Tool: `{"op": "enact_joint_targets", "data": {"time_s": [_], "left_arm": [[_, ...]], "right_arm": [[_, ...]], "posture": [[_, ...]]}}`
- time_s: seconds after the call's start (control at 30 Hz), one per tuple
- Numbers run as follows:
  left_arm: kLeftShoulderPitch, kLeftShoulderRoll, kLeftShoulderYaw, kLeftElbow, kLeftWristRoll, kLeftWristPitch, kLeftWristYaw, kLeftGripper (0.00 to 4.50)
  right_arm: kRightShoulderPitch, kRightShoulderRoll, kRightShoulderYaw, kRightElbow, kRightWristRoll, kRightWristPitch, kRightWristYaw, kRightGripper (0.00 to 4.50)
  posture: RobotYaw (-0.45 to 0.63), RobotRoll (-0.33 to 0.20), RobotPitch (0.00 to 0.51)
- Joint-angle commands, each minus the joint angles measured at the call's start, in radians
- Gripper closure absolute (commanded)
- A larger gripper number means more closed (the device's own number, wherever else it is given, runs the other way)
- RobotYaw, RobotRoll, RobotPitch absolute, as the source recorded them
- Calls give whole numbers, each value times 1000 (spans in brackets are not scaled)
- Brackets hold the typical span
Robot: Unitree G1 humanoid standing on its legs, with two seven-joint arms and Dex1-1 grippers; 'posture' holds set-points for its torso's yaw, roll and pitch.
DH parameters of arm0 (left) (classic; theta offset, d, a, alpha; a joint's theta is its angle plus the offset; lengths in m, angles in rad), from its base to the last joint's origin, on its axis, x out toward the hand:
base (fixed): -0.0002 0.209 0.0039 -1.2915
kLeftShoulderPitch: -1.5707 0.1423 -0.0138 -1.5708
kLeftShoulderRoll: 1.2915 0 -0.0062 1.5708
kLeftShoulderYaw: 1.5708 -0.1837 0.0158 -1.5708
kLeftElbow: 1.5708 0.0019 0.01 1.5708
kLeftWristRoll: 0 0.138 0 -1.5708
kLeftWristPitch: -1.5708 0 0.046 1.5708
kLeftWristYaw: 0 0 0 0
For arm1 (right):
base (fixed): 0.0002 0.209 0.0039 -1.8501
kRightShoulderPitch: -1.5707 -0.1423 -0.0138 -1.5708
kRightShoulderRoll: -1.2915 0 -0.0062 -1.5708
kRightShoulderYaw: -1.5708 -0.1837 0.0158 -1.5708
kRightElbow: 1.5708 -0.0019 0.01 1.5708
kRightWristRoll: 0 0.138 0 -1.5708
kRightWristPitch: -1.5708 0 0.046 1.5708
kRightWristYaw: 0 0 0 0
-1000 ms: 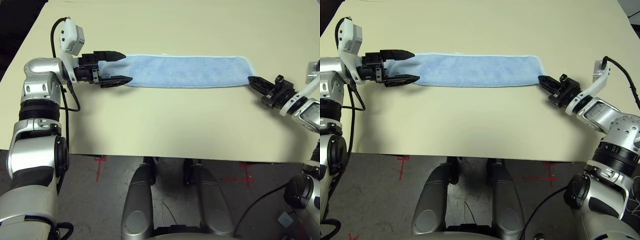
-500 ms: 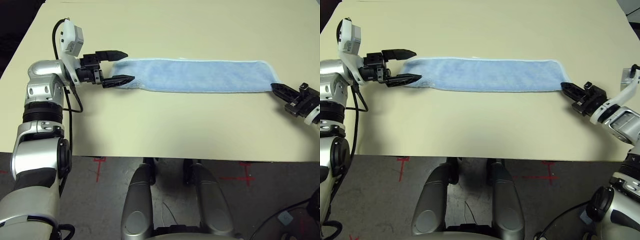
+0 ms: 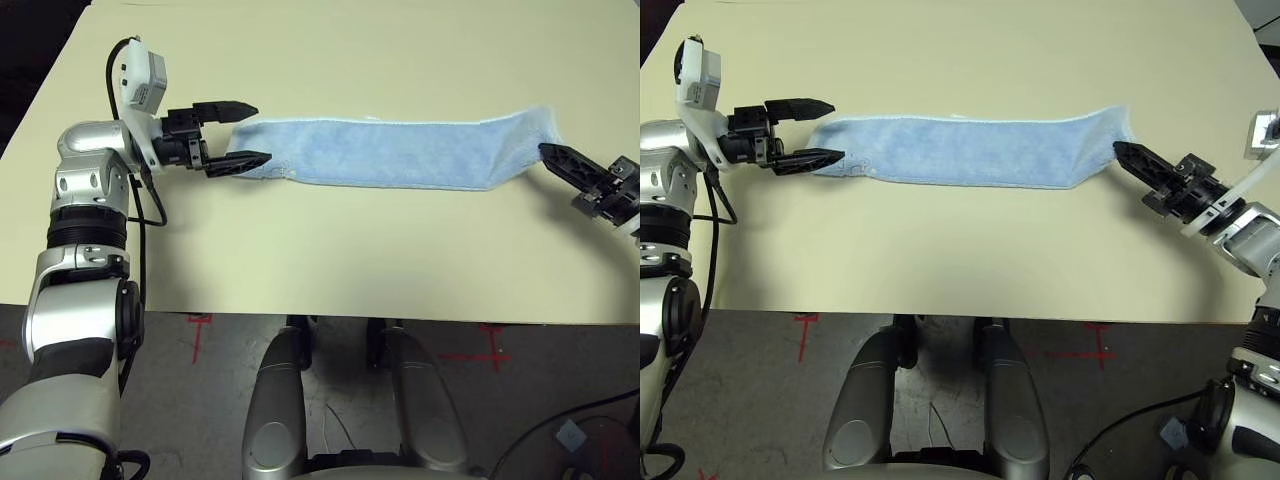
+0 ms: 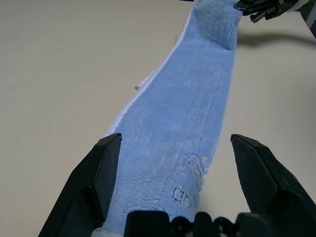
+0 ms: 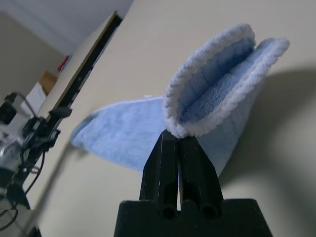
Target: Fold the towel and set it aside.
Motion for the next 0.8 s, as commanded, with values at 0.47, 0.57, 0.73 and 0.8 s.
{"op": "enact_joint_targets", "data": {"time_s": [0.47, 0.57, 0.73, 0.8], "left_arm": [[23, 13, -15, -32, 3, 14, -14, 0], [28, 19, -17, -40, 4, 25, -16, 0], [38, 24, -16, -58, 2, 39, -15, 0], [42, 27, -16, -64, 2, 43, -15, 0]], "right_arm": [[-125, 40, 309, -111, -167, -22, 15, 4457], [-157, 68, 306, -106, -153, 18, -26, 4457], [-167, 85, 322, -128, -164, 63, -62, 4457], [-162, 90, 327, -146, -163, 78, -71, 4457]], "posture": [[-58, 0, 347], [-51, 0, 346], [-45, 0, 344], [-45, 0, 344]]}}
